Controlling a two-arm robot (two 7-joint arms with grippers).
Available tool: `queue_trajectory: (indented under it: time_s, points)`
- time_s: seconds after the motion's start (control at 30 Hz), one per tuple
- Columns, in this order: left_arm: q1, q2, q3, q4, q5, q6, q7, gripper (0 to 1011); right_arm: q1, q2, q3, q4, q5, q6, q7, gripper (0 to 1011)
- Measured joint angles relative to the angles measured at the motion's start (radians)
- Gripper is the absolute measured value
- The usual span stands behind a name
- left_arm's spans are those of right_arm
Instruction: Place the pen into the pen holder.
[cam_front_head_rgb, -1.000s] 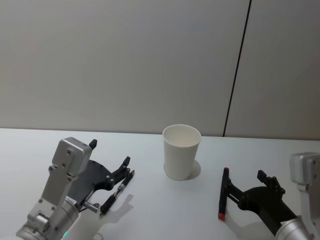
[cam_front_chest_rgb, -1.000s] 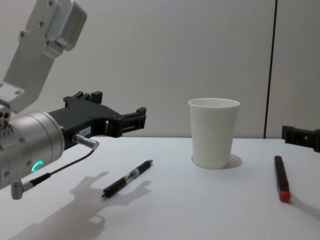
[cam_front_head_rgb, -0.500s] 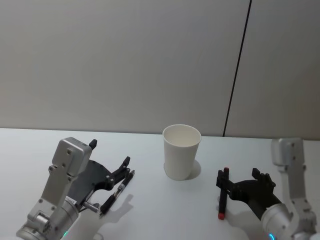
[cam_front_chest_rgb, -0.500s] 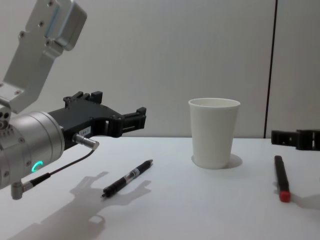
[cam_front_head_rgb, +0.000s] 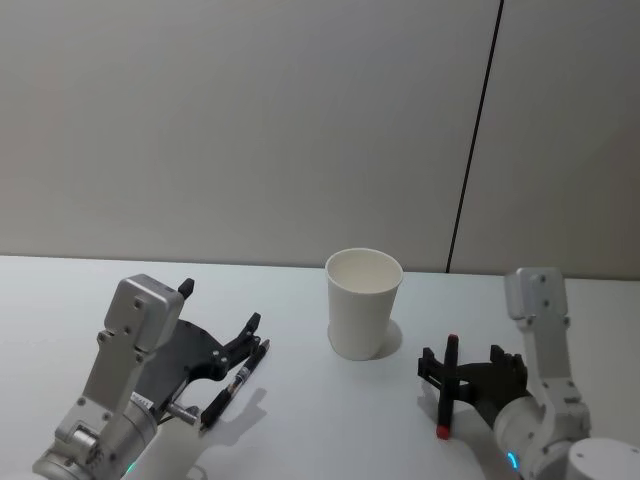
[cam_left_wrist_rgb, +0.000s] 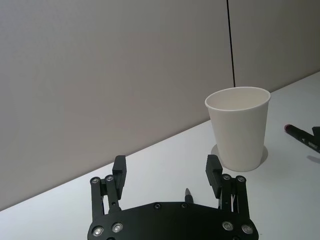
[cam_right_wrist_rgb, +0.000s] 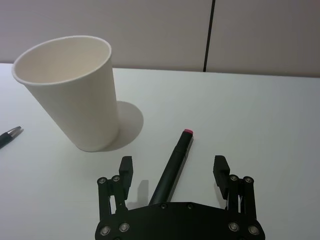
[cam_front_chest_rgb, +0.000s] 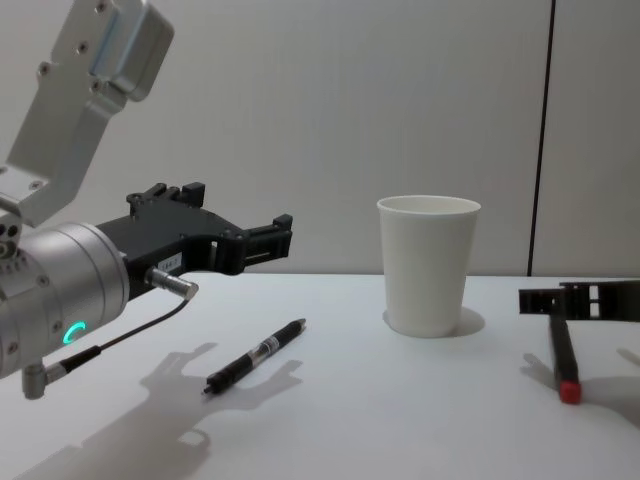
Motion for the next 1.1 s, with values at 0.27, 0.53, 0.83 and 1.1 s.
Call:
queue_trajectory:
  time_s: [0.27, 0.53, 0.83, 1.1]
  points:
    - [0.000, 0.000, 0.000, 0.000, 0.000, 0.000, 0.000, 1000, 0.024, -0.036, -0.005, 0.040, -0.009, 0.040, -0.028, 1001]
    - [0.000, 0.000, 0.000, 0.000, 0.000, 0.000, 0.000, 1000, 0.035, -0.060, -0.007, 0.064, -0.017, 0.061, -0.044, 1001]
    - [0.000, 0.000, 0.000, 0.000, 0.000, 0.000, 0.000, 1000, 0.043, -0.081, -0.007, 0.085, -0.027, 0.070, -0.061, 1001]
    - [0.000, 0.000, 0.000, 0.000, 0.000, 0.000, 0.000, 1000, 0.048, -0.102, -0.005, 0.104, -0.039, 0.076, -0.076, 1001]
